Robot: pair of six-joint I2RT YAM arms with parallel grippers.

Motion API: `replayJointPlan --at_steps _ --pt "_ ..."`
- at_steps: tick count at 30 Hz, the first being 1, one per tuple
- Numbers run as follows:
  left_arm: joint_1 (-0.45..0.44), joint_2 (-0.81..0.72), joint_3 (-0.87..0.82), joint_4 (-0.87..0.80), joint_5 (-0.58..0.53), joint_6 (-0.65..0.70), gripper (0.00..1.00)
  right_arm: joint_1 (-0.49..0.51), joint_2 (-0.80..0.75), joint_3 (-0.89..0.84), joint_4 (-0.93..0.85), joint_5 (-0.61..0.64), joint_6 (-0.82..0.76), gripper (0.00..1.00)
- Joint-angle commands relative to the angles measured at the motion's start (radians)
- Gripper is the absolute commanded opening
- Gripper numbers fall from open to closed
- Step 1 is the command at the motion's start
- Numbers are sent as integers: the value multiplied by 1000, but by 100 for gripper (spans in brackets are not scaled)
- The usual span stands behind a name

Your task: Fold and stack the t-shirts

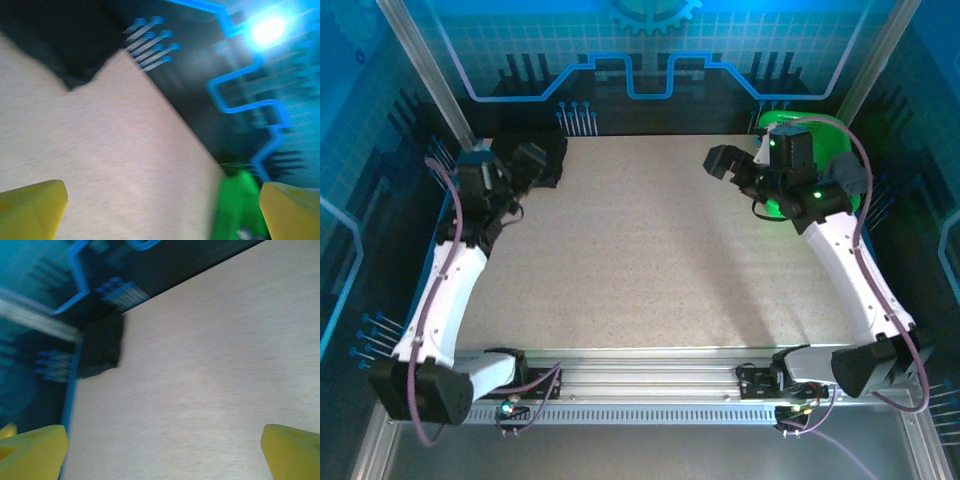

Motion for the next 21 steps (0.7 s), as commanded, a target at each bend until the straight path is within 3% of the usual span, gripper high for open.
replayJointPlan --at_steps 1,2,4,6,8,11,18,21 --pt "-85 -35 -82 -316 -466 90 99 21 -39 -8 -209 455 -77 100" --pt "-86 -73 -144 -253 -458 188 99 28 -61 -73 -172 545 -124 100" --pt "-88 -163 -295 -78 -438 395 99 22 -136 -262 -5 610 -277 100" --pt "-92 -247 -459 100 -441 610 99 12 -210 -515 289 575 -536 100" --pt "-91 -277 -578 255 -424 742 99 2 -239 -683 449 598 -622 100" --pt "-78 -224 -699 497 -338 787 99 -80 -190 -788 531 478 -565 100" --pt "-31 169 -732 954 -268 781 99 -175 45 -911 941 317 -588 100" --pt "-5 274 -667 993 -232 809 99 -193 99 -906 1088 260 -633 100"
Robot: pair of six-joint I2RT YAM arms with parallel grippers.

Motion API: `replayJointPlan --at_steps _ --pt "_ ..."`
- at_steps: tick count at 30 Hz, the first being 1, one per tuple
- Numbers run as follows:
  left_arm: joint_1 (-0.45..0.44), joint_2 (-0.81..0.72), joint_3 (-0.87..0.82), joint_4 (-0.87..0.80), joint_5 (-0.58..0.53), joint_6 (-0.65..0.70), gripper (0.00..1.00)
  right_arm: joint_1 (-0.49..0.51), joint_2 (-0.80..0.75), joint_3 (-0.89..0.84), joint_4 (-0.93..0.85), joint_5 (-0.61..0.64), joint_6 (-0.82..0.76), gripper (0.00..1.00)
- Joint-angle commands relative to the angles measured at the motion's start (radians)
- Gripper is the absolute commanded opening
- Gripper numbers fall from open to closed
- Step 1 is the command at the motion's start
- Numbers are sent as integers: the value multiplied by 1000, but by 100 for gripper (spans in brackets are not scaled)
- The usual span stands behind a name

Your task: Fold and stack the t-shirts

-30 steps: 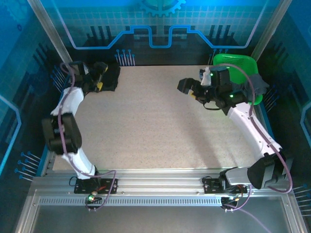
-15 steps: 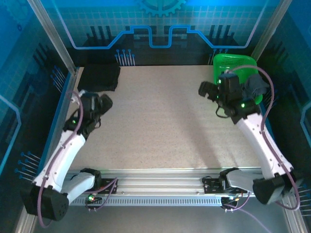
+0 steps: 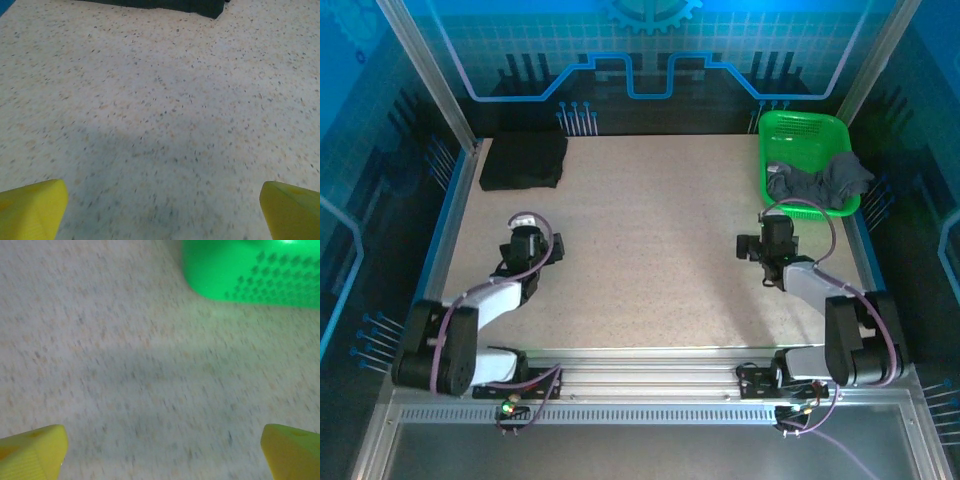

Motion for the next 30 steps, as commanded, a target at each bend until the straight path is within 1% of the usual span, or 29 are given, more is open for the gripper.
replayJointPlan --at_steps 1,2,3,4,5,6,7,8,9,10,11,12,14,15,16,17,18,19,20,23,26,30 --pt "31 75 67 196 79 82 99 -23 46 13 289 -89 -74 100" --pt "46 90 70 225 100 102 99 -33 64 4 341 -110 -88 100" --pt "63 103 49 299 117 104 99 -50 79 6 341 -138 -77 100" --pt "84 114 25 337 128 75 99 -61 89 -8 369 -164 -73 100" --pt "102 119 -9 410 157 73 99 -63 88 -35 418 -182 -82 100" --pt "96 103 -36 431 183 84 99 -55 78 -67 469 -197 -97 100" --pt "92 116 -93 536 201 99 99 -51 74 -100 521 -201 -102 100" --pt "80 172 -174 738 177 107 99 -54 67 -134 577 -204 -102 100" --pt "73 251 -243 975 153 118 99 -55 62 -160 618 -202 -99 100" --pt "70 242 -259 1009 150 117 99 -56 61 -174 641 -203 -98 100" --pt "64 197 -243 910 157 118 99 -55 67 -191 676 -206 -99 100" --pt "54 199 -224 877 148 131 99 -55 78 -208 720 -212 -104 100" --pt "43 232 -194 887 137 152 99 -51 119 -242 820 -218 -115 100" --pt "45 214 -166 809 127 143 99 -51 103 -215 737 -214 -110 100" --pt "51 200 -128 714 130 128 99 -52 119 -191 717 -214 -109 100" --pt "69 206 -78 626 165 119 99 -50 130 -154 662 -211 -111 100" --pt "65 199 -53 564 161 122 99 -32 129 -130 613 -188 -126 100" --pt "65 204 -60 580 162 123 99 -17 138 -136 644 -170 -139 100" --pt "65 207 -63 597 162 128 99 -15 131 -128 614 -169 -138 100" --pt "65 204 -61 587 162 127 99 -10 134 -132 633 -164 -141 100" --pt "61 204 -62 590 157 130 99 -17 134 -126 618 -196 -144 100" --pt "60 205 -64 595 157 133 99 -18 133 -126 616 -199 -147 100"
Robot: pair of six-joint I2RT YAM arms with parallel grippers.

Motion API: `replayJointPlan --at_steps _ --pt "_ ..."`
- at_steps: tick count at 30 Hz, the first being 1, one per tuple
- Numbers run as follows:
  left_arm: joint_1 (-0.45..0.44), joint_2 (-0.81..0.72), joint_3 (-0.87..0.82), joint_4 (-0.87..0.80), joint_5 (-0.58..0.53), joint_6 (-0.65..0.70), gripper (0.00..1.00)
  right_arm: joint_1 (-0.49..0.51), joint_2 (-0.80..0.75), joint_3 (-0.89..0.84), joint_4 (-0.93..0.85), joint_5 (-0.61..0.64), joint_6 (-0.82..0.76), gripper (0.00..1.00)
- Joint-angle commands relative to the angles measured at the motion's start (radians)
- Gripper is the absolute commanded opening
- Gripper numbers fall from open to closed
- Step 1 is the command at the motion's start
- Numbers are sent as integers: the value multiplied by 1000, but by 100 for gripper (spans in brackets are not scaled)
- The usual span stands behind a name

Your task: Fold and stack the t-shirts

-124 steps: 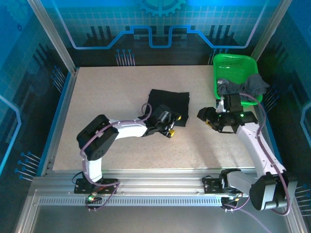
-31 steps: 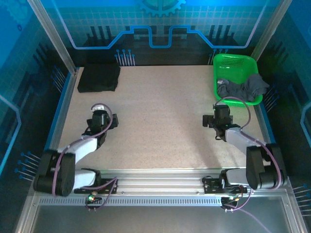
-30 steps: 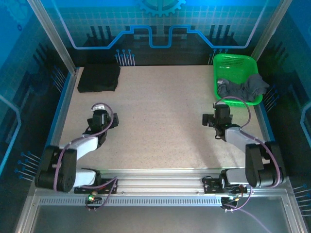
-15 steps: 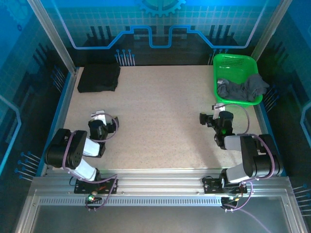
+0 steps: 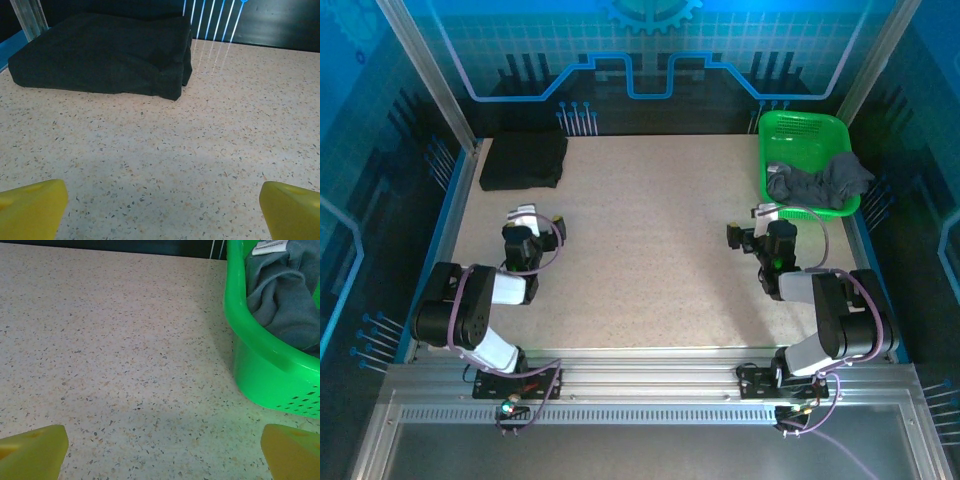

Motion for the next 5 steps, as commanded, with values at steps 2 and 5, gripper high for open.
replayJointPlan --at_steps 2,5 --pt "0 -9 0 -8 16 22 99 -3 9 23 -10 -46 -22 100" --pt "0 -9 0 -8 15 21 99 -3 9 20 -4 -46 -23 100"
